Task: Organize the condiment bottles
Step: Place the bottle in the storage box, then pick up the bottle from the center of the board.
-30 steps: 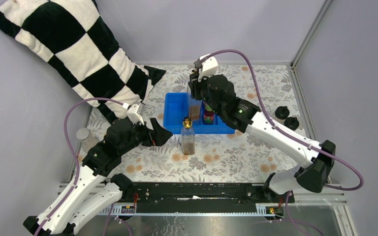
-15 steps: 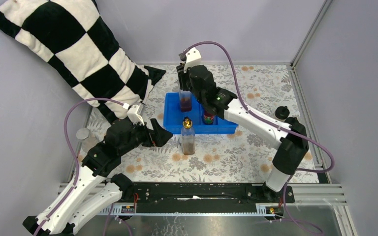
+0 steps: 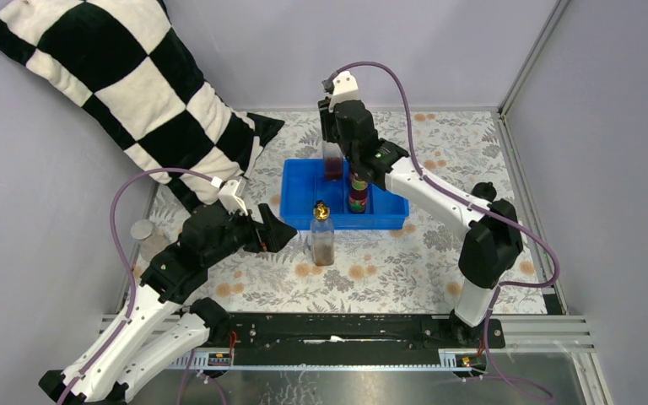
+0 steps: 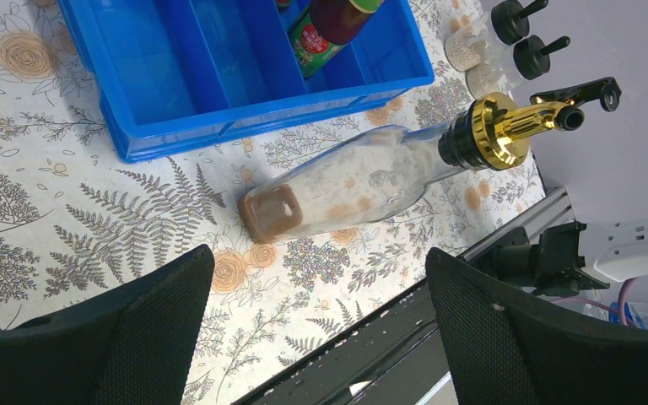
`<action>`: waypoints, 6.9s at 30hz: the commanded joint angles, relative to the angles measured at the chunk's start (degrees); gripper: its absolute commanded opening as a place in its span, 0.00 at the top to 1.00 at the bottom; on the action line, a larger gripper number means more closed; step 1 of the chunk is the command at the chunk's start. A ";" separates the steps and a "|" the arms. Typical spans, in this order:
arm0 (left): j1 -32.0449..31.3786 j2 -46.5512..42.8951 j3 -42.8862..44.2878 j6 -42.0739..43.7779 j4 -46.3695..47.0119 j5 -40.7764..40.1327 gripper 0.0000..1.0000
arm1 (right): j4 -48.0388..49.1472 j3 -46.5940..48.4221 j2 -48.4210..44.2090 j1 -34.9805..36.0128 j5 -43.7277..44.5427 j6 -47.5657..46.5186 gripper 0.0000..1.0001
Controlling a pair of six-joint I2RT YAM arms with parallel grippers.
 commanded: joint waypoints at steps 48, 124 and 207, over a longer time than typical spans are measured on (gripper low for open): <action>-1.05 -1.66 -0.85 1.44 0.75 1.50 0.01 | 18.12 -10.68 1.78 -1.63 4.15 4.38 0.32; -3.45 -6.09 -1.61 0.65 0.66 -2.29 0.01 | -19.15 -43.24 -62.50 -1.56 -38.09 20.73 0.19; -9.02 -12.53 -1.78 -1.00 -0.58 -8.85 0.01 | 31.75 -48.37 -27.05 22.45 2.23 4.35 0.84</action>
